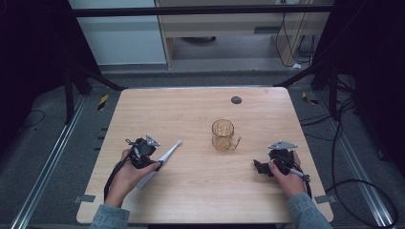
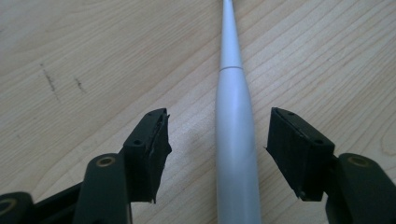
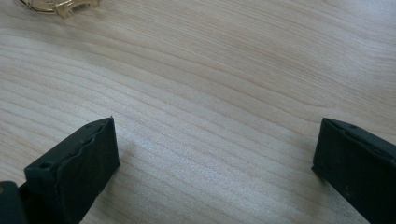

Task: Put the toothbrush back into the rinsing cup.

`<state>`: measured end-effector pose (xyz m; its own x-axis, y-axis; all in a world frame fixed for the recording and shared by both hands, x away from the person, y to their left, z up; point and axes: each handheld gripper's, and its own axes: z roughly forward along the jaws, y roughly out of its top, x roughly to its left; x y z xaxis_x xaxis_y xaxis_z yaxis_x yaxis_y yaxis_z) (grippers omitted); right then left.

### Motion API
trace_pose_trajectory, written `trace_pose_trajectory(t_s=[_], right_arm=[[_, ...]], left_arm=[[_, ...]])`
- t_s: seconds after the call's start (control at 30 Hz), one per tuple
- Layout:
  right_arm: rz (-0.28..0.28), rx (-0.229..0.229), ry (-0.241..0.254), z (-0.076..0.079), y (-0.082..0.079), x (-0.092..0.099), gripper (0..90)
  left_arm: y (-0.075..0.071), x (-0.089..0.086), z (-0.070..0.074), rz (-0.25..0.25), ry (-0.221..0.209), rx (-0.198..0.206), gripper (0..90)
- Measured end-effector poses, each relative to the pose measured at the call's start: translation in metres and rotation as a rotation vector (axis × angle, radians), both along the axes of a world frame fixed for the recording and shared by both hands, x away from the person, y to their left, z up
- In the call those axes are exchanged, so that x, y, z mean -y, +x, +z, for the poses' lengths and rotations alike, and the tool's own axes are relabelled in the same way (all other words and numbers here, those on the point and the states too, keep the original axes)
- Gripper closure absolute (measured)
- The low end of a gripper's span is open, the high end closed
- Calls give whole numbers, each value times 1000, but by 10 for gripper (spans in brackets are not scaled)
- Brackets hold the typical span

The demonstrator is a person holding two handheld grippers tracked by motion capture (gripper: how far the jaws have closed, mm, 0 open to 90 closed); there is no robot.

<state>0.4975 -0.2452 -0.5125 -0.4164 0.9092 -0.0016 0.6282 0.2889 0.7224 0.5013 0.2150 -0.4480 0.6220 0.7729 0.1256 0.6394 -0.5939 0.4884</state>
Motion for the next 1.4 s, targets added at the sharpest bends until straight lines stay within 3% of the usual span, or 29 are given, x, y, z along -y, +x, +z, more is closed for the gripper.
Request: trace_pose_trajectory(t_s=[0.1,0.33,0.57,1.4], right_arm=[[0,0,0,0,0,0,4],[0,0,0,0,0,0,4],[0,0,0,0,0,0,4],[0,0,0,0,0,0,4]], left_arm=[[3,2,-5,-16,14,-33,415],[12,9,-5,-31,12,-46,446],[23,17,-9,-46,40,-74,477],[29,22,-19,-53,49,-125,585]])
